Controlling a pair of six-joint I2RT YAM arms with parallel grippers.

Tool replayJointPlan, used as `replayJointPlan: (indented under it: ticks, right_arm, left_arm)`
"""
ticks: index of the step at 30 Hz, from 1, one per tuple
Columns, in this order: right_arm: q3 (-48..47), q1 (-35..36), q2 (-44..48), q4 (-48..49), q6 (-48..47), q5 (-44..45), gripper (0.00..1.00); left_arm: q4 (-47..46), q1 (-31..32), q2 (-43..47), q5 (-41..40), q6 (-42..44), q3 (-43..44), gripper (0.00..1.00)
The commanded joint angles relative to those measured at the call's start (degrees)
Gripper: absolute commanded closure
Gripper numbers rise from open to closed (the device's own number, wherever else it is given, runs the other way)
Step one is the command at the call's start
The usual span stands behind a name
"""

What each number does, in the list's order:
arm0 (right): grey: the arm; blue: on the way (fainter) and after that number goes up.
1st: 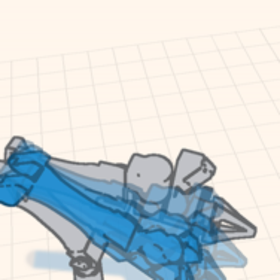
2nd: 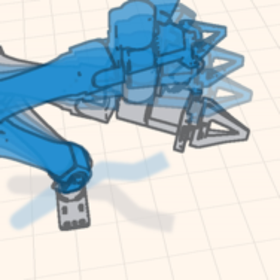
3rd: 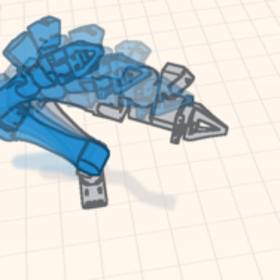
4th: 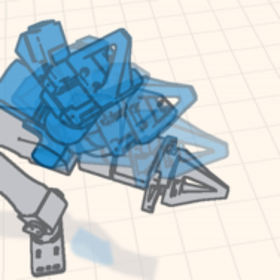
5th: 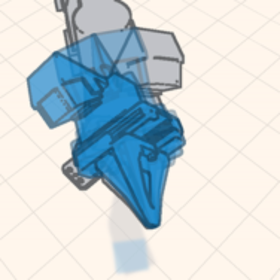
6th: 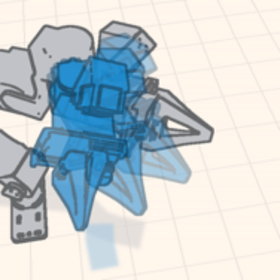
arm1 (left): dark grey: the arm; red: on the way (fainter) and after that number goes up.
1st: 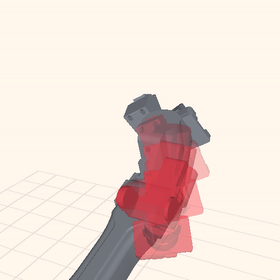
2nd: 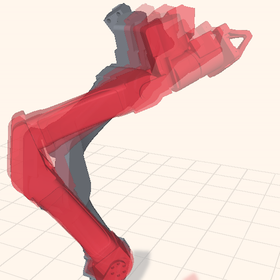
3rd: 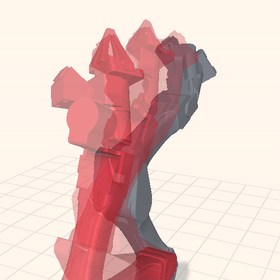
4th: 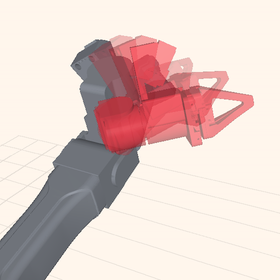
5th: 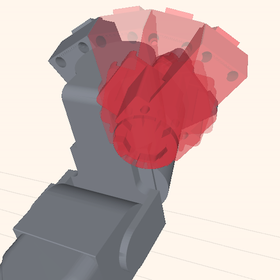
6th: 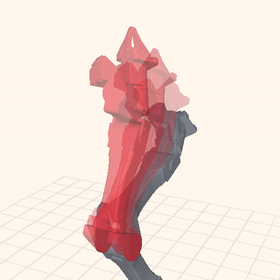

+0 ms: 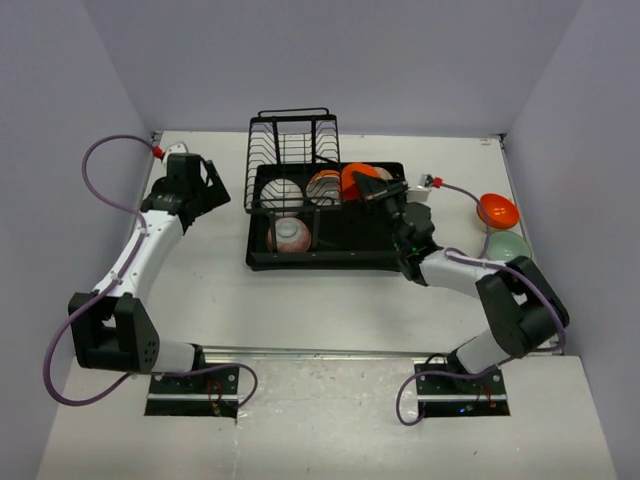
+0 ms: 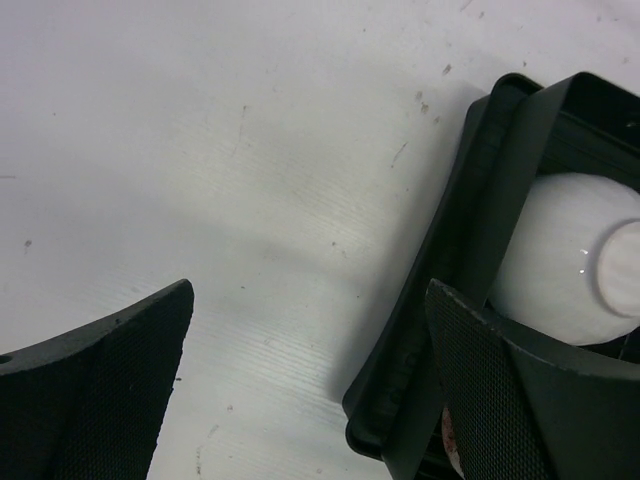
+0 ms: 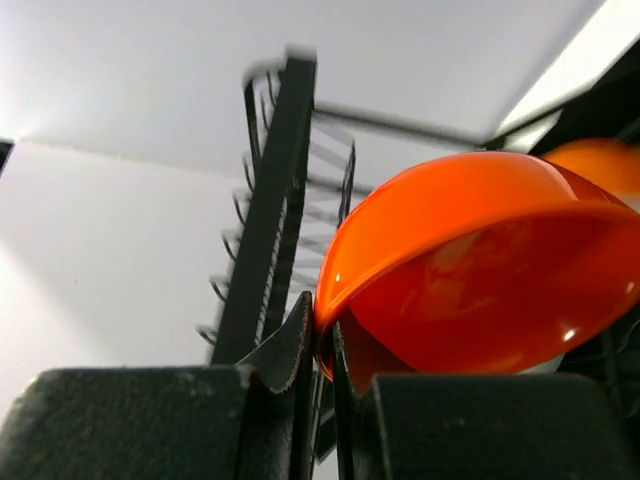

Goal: Unload the bowls from the dish rack

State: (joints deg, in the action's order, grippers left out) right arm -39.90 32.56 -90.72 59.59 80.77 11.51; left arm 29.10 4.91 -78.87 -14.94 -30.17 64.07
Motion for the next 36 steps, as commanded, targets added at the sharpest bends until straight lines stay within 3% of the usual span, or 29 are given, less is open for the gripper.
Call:
replayJointPlan:
  ticks: [1, 5, 7, 8, 11, 14, 20, 27, 36]
  right_arm:
    - [2.19, -6.79, 8.87, -5.43, -4.2, -4.02, 1.0]
    - [2.11, -17.23, 20.03, -21.23, -10.09, -11.23, 1.0]
    - [-2.69, -20.32, 27.94, -40.19, -18.22, -10.81, 1.0]
    - [-8.64, -23.73, 31.18, -55.14, -23.33, -6.72, 1.0]
    - [-18.34, -29.11, 30.87, -78.3, -29.34, -2.38, 1.0]
    - [-32.3, -34.55, 26.04, -92.67, -37.86, 3.42, 1.0]
    - [-42.44, -45.02, 14.97, -105.98, -44.47, 2.39, 1.0]
    - [-41.84, -51.36, 7.23, -105.12, -47.02, -0.96, 1.0]
    - [-40.26, -52.51, 1.34, -104.95, -47.64, -1.14, 1.0]
  left_arm:
    - [1.39, -0.51, -1.72, 0.0, 1.52, 5.35, 0.02]
    - [2.89, -0.78, -3.22, 1.75, 1.35, 7.47, 0.02]
    - [3.59, -0.86, -4.18, 2.89, 1.43, 8.69, 0.02]
    - [4.55, -0.95, -4.62, 3.07, 2.04, 8.96, 0.02]
    - [5.0, -1.04, -4.8, 3.16, 2.84, 8.88, 0.02]
    - [5.79, -1.04, -5.33, 3.16, 3.28, 9.14, 0.02]
    - [6.05, -1.13, -7.17, 4.83, 1.35, 9.92, 0.02]
    - [5.79, -1.13, -7.09, 5.54, 0.2, 8.79, 0.03]
    - [5.0, -1.13, -6.29, 5.45, 0.55, 5.8, 0.02]
